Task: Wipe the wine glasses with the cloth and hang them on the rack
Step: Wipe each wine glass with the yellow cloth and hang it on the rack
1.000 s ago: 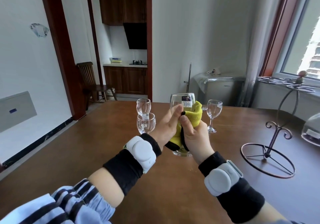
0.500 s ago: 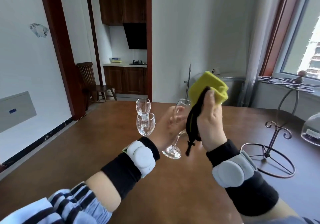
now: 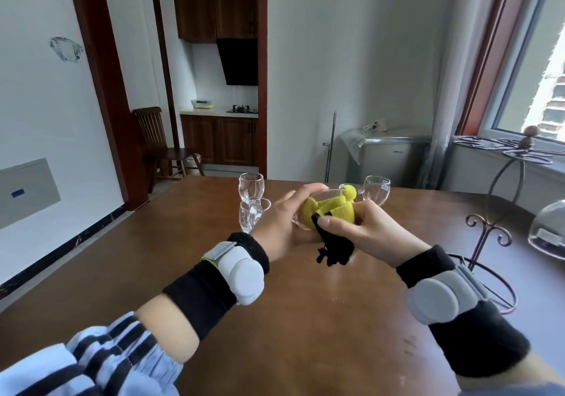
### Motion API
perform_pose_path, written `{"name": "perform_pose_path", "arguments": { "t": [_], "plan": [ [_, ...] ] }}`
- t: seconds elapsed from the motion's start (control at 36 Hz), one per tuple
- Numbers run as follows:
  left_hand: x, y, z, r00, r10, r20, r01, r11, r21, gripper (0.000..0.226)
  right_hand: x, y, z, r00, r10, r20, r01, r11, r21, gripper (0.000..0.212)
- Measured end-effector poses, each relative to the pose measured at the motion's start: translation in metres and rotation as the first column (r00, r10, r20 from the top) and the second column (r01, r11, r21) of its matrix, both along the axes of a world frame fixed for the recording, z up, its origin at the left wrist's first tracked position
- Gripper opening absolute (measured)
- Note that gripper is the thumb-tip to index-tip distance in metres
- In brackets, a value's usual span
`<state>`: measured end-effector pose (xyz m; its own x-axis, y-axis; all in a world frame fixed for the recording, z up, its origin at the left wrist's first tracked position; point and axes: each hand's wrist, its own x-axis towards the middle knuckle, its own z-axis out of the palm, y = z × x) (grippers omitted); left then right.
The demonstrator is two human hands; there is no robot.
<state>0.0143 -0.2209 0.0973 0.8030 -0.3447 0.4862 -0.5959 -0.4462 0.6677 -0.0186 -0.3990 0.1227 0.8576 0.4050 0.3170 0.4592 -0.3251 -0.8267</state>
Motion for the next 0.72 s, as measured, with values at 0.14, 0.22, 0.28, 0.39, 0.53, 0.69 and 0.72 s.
{"name": "perform_pose_path", "arguments": {
  "t": [0.14,0.22,0.28,0.39,0.53,0.69,0.72],
  "plan": [
    [-0.002,0.002,0.004,0.992,0.044,0.119,-0.061,0.989,0.137,0.075,0.004,-0.002,-0.01,0.999,0.021,-0.048,-0.022,1.0,-0.004,0.038],
    [-0.003,0.001,0.001,0.987,0.043,0.153,-0.07,0.983,0.169,0.078,0.003,-0.001,-0.014,0.999,-0.009,-0.051,0.015,0.993,0.115,0.045],
    [-0.005,-0.002,-0.001,0.973,0.08,0.216,-0.118,0.978,0.17,0.079,0.004,0.002,-0.015,0.996,-0.059,-0.071,0.076,0.96,0.268,0.037],
    [-0.006,-0.008,-0.001,0.947,0.184,0.263,-0.232,0.959,0.165,0.066,0.004,0.016,-0.015,0.972,-0.172,-0.16,0.228,0.853,0.47,0.034],
    [-0.009,-0.001,0.01,0.948,0.18,0.261,-0.245,0.94,0.239,0.057,-0.002,0.014,-0.012,0.979,-0.085,-0.186,0.156,0.899,0.409,0.043],
    [-0.009,0.004,0.022,0.991,0.127,0.039,-0.133,0.956,0.261,0.05,-0.008,0.005,-0.007,0.995,-0.059,-0.075,0.058,0.998,-0.022,0.031],
    [-0.008,0.005,0.021,0.993,0.115,-0.006,-0.111,0.969,0.223,0.049,-0.009,0.005,-0.006,0.997,-0.055,-0.055,0.052,0.997,-0.049,0.027]
  ]
}}
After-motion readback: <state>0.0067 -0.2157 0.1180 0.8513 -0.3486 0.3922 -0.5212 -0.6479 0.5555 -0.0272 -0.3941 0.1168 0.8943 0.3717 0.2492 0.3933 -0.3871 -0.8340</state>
